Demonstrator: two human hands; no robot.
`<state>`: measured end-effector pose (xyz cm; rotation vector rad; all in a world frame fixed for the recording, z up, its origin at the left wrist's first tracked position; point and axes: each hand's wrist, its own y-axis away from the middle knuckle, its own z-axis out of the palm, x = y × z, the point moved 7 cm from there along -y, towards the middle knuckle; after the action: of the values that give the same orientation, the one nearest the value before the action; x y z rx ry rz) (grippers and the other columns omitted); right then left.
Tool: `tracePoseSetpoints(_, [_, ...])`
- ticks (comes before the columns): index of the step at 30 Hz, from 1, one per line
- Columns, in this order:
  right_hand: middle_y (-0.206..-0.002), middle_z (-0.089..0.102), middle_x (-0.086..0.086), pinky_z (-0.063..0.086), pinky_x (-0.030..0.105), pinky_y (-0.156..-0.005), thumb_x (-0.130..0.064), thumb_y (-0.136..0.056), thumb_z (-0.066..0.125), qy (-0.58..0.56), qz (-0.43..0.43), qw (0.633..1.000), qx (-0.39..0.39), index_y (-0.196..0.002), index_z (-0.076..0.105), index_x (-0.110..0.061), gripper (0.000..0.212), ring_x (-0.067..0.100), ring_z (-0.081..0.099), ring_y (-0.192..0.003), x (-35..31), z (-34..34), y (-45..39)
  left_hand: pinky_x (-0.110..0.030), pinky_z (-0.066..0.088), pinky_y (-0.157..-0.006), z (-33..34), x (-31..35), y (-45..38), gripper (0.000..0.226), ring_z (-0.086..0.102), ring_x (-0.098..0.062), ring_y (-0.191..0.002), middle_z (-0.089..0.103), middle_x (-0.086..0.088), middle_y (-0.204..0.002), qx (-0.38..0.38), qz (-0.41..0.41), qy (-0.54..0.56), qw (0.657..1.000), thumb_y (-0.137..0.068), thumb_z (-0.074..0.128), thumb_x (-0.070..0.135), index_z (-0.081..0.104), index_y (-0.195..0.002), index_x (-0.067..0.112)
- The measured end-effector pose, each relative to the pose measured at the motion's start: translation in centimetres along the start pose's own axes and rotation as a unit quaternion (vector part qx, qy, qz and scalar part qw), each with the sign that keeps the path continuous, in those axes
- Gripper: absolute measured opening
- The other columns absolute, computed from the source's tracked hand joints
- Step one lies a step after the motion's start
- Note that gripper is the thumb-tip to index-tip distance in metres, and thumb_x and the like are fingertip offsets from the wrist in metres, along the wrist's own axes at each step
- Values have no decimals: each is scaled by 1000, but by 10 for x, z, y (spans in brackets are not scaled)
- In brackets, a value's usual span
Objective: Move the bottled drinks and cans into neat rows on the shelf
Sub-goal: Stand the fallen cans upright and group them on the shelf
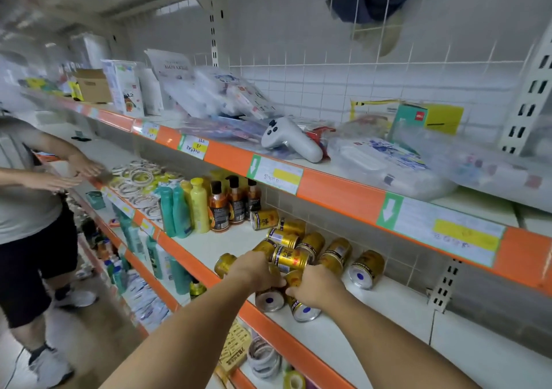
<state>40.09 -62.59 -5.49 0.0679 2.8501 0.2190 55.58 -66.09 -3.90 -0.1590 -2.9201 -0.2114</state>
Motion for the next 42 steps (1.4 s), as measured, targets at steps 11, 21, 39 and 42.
tracePoseSetpoints(11, [-94,62,5,45,29,-63,-60,-75,74,-66,33,995,-62,-94,57,-15,52,22,61,-85,7,3,-11,-25,45,-42,-2,11,-12,39,61,-13,-51,64,-2,-71,-145,-44,-19,988,-72,85,41,56,-76,16])
tracePoseSetpoints(21, [-86,62,4,62,36,-68,-57,-68,84,-130,58,985,-96,-88,57,-12,57,23,67,-85,14,8,-13,-38,58,-96,23,-2,-5,71,71,-32,-102,62,-23,-128,-279,-140,88,946,-88,75,48,44,-133,2])
tracePoseSetpoints(39, [-95,70,9,63,39,-60,-35,-61,94,-248,115,947,-167,-98,54,-14,58,21,73,-78,22,16,-5,-34,60,-51,22,-3,-7,44,67,-29,-60,63,-14,-87,-211,-136,101,963,-71,88,36,53,-84,12])
tracePoseSetpoints(42, [-98,70,9,57,31,-48,-27,-67,92,-297,113,933,-166,-111,56,-16,57,19,73,-76,24,16,1,-32,55,-43,17,-8,3,45,67,-31,-61,66,-15,-87,-180,-136,137,964,-65,91,29,58,-86,7])
